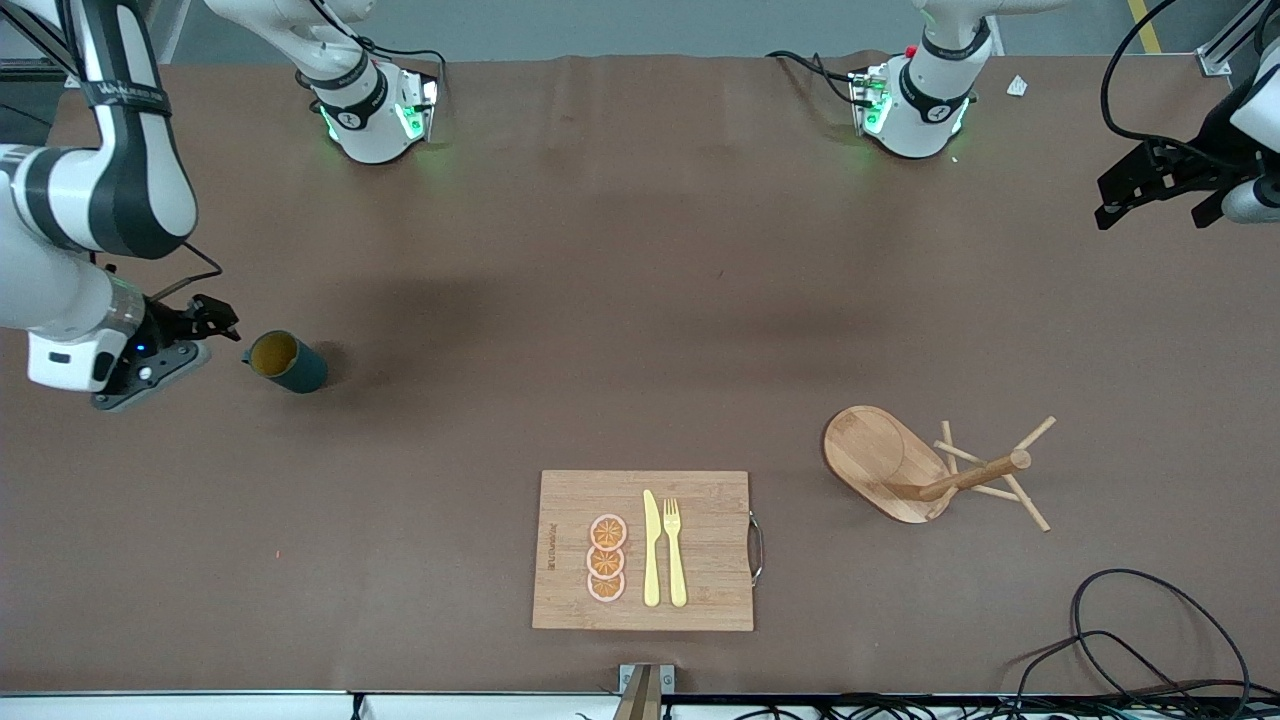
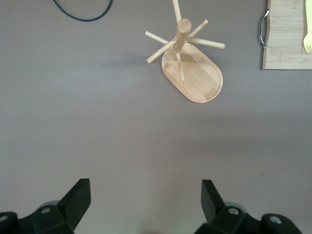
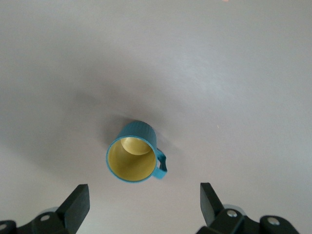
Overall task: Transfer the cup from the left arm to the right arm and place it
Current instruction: 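Lower the cup onto the table and open the right gripper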
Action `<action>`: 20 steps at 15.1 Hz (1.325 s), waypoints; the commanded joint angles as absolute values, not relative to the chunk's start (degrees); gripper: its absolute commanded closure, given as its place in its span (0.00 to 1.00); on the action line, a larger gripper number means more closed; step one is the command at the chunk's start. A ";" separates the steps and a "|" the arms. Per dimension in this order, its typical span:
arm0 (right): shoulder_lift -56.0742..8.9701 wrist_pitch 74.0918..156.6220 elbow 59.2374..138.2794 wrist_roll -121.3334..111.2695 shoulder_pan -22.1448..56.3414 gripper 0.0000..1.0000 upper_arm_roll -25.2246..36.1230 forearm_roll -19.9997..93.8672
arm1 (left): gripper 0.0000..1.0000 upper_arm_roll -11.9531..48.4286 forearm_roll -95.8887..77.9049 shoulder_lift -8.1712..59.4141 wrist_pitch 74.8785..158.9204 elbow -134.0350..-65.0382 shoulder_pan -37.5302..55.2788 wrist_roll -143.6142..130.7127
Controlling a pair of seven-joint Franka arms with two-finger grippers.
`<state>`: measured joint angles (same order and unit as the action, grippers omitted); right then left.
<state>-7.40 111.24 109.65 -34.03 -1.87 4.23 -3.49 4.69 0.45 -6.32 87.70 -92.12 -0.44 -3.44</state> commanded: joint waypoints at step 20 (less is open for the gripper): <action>-7.47 81.49 82.62 -3.96 -0.79 0.00 3.87 -2.47 | 0.00 4.75 0.35 -6.94 87.63 -90.70 -0.79 -1.49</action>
